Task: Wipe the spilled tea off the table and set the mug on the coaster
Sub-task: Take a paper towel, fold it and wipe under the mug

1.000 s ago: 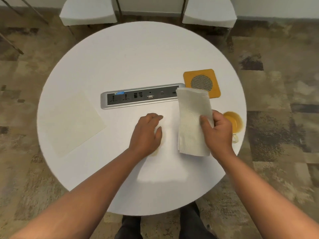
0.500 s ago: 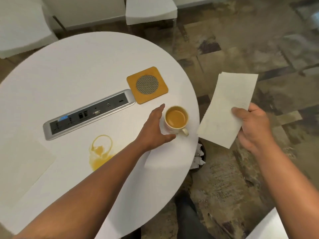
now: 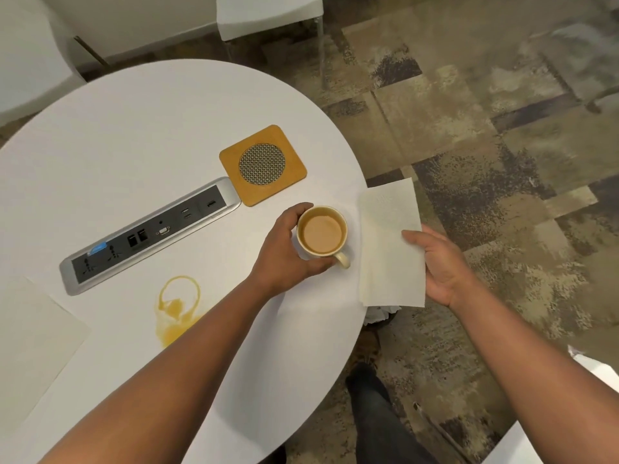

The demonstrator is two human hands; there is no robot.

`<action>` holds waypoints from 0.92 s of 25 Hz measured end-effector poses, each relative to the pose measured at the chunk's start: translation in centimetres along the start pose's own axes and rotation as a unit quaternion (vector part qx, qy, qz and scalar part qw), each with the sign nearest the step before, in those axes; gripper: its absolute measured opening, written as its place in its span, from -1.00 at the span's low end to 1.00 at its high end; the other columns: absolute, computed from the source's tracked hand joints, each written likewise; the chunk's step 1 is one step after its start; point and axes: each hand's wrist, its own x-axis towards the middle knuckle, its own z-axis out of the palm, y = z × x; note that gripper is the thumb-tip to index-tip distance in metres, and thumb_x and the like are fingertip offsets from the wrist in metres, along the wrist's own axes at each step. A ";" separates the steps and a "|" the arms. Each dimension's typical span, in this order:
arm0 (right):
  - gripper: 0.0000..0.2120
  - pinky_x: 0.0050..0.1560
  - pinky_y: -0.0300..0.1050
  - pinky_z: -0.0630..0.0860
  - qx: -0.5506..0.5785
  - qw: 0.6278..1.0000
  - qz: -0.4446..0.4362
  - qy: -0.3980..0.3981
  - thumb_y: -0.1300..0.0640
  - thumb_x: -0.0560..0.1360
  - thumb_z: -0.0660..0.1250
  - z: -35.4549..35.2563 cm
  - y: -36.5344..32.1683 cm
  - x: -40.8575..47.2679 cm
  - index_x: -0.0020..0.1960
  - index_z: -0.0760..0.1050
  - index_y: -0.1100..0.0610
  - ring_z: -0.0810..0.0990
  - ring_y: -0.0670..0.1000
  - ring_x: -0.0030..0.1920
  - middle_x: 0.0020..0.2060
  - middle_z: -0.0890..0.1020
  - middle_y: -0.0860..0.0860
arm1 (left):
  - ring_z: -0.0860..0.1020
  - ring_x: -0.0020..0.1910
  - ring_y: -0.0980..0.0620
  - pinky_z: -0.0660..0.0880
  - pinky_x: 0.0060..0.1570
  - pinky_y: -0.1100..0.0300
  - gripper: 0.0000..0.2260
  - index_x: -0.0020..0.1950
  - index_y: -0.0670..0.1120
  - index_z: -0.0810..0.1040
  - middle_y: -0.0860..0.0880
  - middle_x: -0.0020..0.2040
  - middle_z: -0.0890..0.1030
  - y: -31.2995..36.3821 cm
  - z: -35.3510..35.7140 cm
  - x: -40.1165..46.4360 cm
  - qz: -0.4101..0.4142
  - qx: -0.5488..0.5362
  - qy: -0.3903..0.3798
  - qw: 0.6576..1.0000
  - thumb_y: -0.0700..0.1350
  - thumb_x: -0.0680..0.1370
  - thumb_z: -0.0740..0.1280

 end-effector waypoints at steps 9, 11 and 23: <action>-0.66 0.18 0.25 0.55 0.034 0.996 0.061 -0.059 0.19 0.57 0.26 0.7 1.1 0.1 0.34 0.53 0.15 0.59 0.26 0.22 0.24 0.62 0.23 | 0.55 0.28 0.09 0.51 0.17 0.24 -0.25 0.34 0.11 0.46 0.19 0.28 0.58 2.3 -0.3 -1.0 0.051 -0.025 0.045 0.997 0.09 0.24 0.70; -0.63 0.18 0.26 0.54 0.051 0.992 0.071 -0.088 0.16 0.60 0.22 1.4 1.3 -0.3 0.38 0.48 0.16 0.58 0.27 0.22 0.26 0.60 0.24 | 0.54 0.29 0.09 0.50 0.18 0.27 -0.25 0.35 0.12 0.45 0.20 0.28 0.56 3.5 -0.9 -1.6 0.064 -0.020 0.048 0.997 0.12 0.23 0.69; -0.45 0.33 0.18 0.42 0.173 0.944 0.144 -0.240 -0.13 0.65 0.06 6.8 3.4 -2.8 0.49 0.35 0.20 0.54 0.22 0.24 0.26 0.57 0.22 | 0.53 0.28 0.13 0.44 0.15 0.42 -0.26 0.33 0.12 0.45 0.26 0.25 0.55 6.9 -2.6 -3.9 0.113 -0.003 0.022 0.993 0.08 0.24 0.70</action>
